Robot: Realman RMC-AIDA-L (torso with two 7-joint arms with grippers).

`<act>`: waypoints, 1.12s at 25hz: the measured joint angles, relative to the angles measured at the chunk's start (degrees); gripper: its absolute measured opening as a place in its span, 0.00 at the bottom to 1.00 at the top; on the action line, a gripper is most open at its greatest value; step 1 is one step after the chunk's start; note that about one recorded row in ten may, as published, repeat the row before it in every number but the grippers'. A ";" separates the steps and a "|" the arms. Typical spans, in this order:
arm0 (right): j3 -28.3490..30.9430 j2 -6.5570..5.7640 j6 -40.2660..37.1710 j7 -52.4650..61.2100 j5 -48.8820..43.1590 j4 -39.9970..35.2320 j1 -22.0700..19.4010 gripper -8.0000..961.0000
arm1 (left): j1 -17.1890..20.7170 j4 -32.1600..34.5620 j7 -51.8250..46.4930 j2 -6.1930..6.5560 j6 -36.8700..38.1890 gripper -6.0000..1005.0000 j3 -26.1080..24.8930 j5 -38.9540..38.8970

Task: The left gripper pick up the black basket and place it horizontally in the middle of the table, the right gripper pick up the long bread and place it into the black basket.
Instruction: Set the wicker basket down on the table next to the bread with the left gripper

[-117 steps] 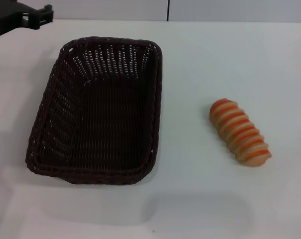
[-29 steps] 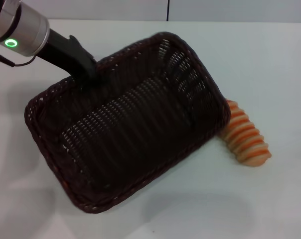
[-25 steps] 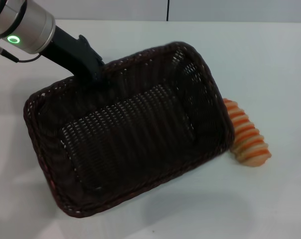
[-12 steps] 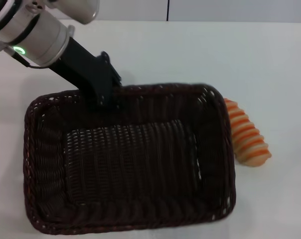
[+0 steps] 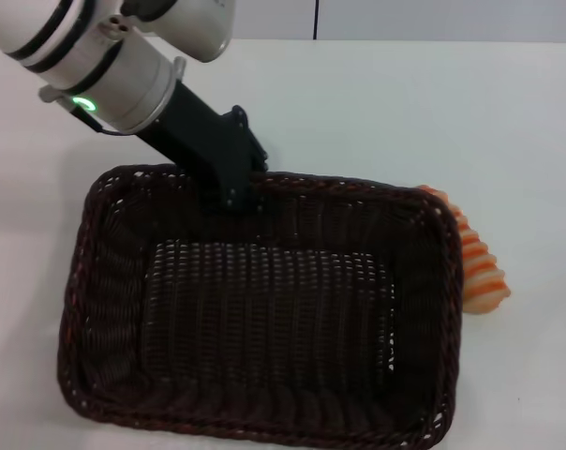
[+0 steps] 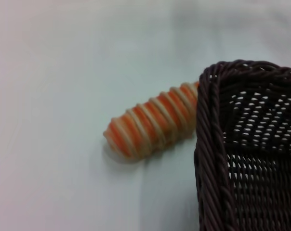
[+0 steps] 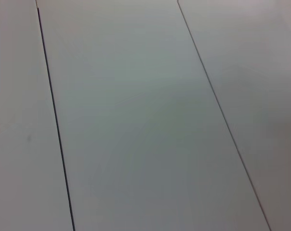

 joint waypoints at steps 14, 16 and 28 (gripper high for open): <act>0.00 -0.17 0.01 0.00 0.03 -0.01 -0.16 0.86 | -0.59 1.50 -4.28 0.21 6.30 0.25 4.67 -0.90; 0.00 -0.20 0.01 0.00 0.01 -0.01 -0.18 0.86 | -0.45 1.56 -4.32 0.12 6.88 0.26 5.07 -0.91; 0.00 -0.11 0.06 0.00 0.00 -0.20 -0.60 0.86 | 0.56 -0.55 -3.70 0.18 9.87 0.54 4.83 -2.79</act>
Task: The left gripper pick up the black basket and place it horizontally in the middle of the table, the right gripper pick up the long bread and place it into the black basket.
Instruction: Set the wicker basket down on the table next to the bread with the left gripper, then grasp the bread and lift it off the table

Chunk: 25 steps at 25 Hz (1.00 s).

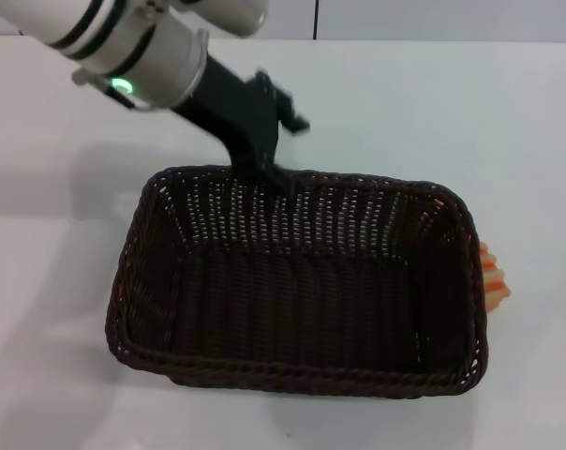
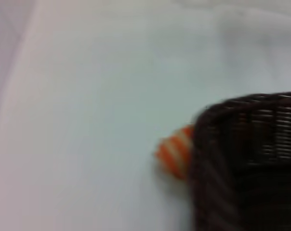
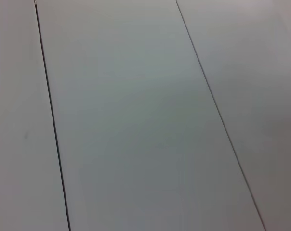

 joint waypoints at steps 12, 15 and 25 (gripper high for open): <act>-2.88 0.03 -1.93 -0.45 0.00 0.08 -0.27 0.86 | 23.33 -18.69 -0.57 -0.08 66.25 0.74 16.73 -4.08; -4.51 0.02 -3.13 -0.48 0.00 -0.11 -0.39 0.86 | 28.58 -18.21 -4.11 -0.05 91.09 0.75 22.67 -5.73; -13.39 -0.07 -10.05 -6.24 0.00 -0.67 2.16 0.86 | 34.95 2.84 -45.77 0.32 131.47 0.76 26.72 7.10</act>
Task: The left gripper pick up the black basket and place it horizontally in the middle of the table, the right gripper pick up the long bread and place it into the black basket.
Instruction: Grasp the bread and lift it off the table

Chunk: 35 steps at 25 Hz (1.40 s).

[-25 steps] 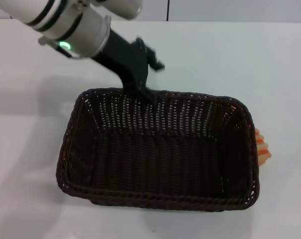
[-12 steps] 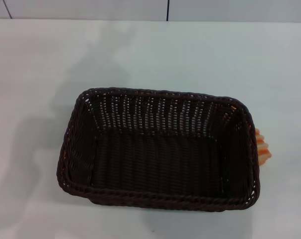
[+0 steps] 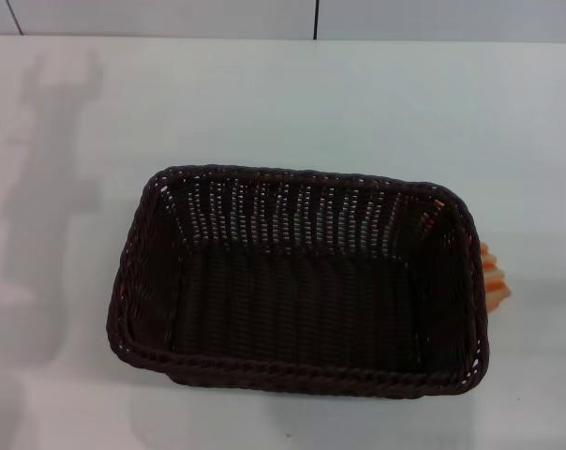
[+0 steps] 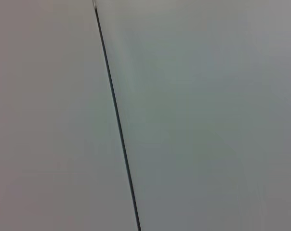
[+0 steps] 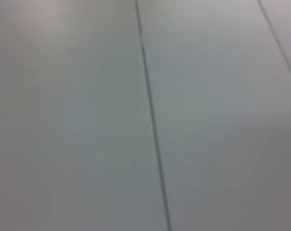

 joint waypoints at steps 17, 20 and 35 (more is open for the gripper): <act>-5.85 -3.39 5.97 12.94 -5.73 2.29 6.73 0.86 | -6.07 44.78 -26.32 -0.53 26.07 0.76 -0.37 12.63; -6.09 -5.72 8.00 15.19 -8.37 4.26 6.92 0.86 | -5.94 44.86 -26.40 -0.53 25.26 0.76 -0.32 12.67; -4.36 -18.94 27.98 2.26 -10.66 27.93 13.25 0.86 | -7.19 46.23 -26.57 -0.53 19.50 0.76 -0.08 12.86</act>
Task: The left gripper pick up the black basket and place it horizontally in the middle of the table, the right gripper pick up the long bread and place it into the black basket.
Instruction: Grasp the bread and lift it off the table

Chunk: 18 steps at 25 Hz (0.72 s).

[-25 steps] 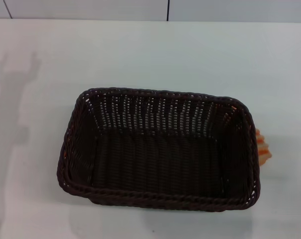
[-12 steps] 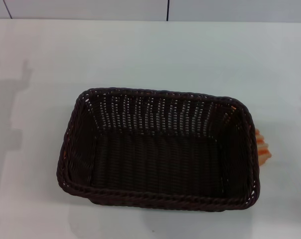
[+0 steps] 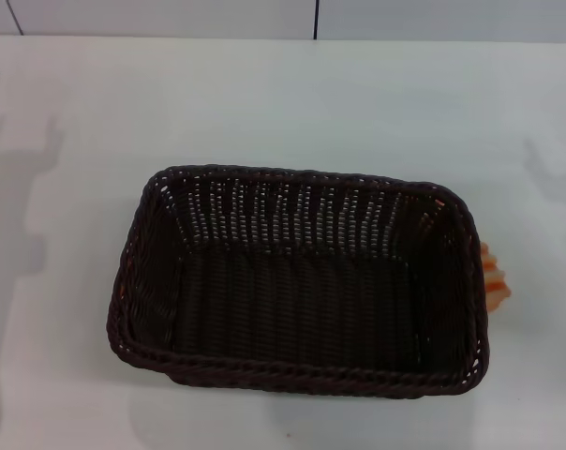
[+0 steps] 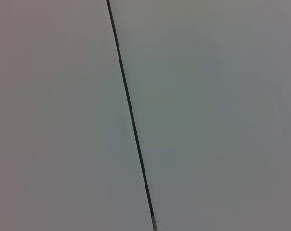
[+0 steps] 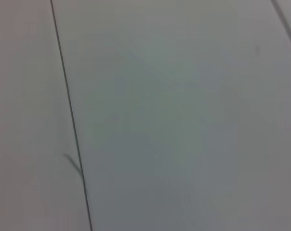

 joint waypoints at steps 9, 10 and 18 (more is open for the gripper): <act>24.59 -8.90 43.34 -19.04 -5.53 30.13 -3.77 0.86 | -0.82 0.65 -0.04 0.00 -2.72 0.76 -0.37 -0.08; 29.89 -7.94 49.69 -21.75 -6.61 32.55 -5.58 0.86 | -1.12 1.14 -0.05 0.00 -2.82 0.76 -0.38 -0.13; 79.35 17.09 107.01 -36.83 -27.89 50.23 -17.47 0.86 | -1.97 1.74 -0.07 -0.02 -4.46 0.76 -1.03 -0.23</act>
